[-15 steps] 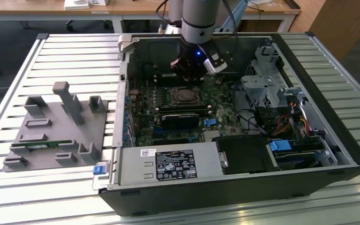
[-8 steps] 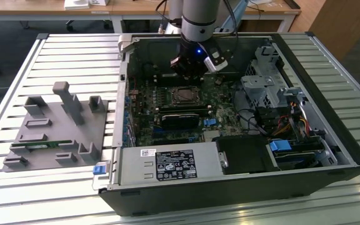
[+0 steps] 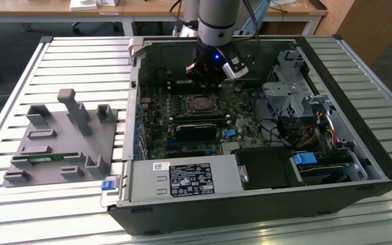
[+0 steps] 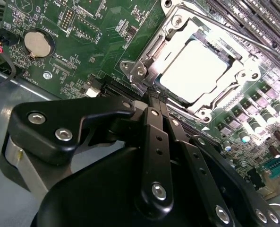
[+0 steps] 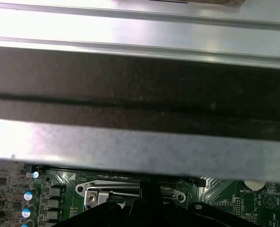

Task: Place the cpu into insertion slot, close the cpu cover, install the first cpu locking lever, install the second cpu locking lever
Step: 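Install the first cpu locking lever, then install the second cpu locking lever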

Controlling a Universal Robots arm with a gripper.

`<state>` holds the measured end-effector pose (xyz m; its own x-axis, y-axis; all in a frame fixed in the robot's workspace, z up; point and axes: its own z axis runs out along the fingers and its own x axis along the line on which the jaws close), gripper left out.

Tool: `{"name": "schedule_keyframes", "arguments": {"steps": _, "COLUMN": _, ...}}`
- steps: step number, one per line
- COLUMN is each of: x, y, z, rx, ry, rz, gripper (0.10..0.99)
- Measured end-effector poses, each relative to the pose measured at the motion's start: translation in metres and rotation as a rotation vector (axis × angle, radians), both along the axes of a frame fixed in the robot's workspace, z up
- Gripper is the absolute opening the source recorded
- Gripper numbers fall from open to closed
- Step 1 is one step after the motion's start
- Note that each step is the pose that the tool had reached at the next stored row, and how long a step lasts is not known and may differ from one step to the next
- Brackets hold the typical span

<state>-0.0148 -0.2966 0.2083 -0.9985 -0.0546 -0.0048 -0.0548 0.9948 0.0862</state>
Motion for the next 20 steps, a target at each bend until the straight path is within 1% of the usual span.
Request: {"name": "schedule_keyframes", "arguments": {"steps": 20, "x": 0.0000, "y": -0.0036, "z": 0.0000, "rx": 0.000, "ry": 0.0000, "rz": 0.000, "gripper": 0.106}}
